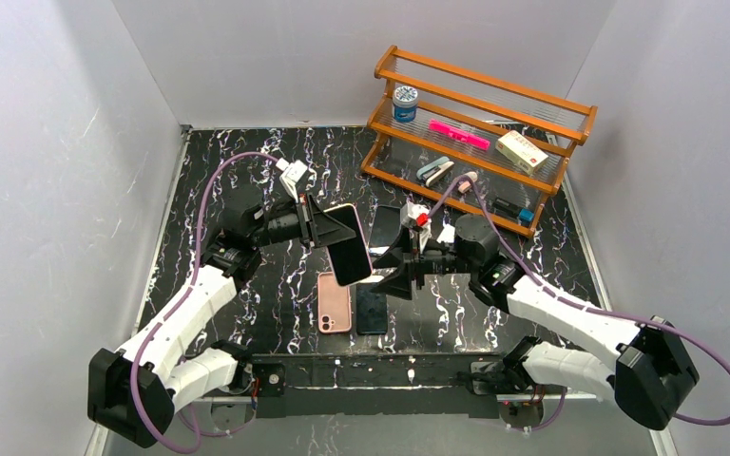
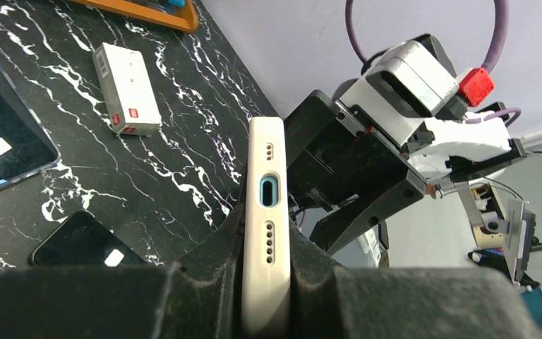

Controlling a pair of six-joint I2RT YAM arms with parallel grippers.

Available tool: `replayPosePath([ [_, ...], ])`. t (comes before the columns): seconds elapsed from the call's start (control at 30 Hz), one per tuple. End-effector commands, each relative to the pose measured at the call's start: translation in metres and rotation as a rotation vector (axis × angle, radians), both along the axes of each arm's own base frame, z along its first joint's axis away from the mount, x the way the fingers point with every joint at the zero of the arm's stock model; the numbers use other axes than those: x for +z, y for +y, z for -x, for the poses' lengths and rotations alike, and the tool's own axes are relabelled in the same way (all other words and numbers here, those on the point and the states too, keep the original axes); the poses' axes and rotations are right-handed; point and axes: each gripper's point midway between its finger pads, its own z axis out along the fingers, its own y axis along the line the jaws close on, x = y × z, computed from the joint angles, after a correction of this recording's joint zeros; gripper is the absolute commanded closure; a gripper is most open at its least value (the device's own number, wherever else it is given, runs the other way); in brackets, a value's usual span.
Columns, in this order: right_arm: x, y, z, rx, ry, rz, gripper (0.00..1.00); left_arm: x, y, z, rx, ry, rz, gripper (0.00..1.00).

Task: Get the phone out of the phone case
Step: Remove the phone case from the phone.

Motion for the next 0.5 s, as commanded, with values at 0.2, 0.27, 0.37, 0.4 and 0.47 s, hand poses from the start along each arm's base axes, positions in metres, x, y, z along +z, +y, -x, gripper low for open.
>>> replayPosePath([
  [0.2,0.031,0.013,0.010,0.175,-0.076,-0.054,0.39,0.042,-0.001,0.017,-0.097,-0.159,0.062,1.00],
  [0.27,0.030,0.015,0.010,0.194,-0.078,-0.052,0.44,0.044,-0.001,0.018,-0.103,-0.168,0.065,1.00],
  [0.37,0.030,0.017,0.011,0.224,-0.087,-0.054,0.55,0.045,-0.002,0.019,-0.108,-0.174,0.066,1.00],
  [0.4,0.030,0.018,0.011,0.233,-0.092,-0.054,0.60,0.044,-0.001,0.018,-0.108,-0.173,0.065,1.00],
  [0.47,0.029,0.020,0.009,0.235,-0.104,-0.055,0.68,0.042,-0.002,0.018,-0.111,-0.167,0.062,1.00],
])
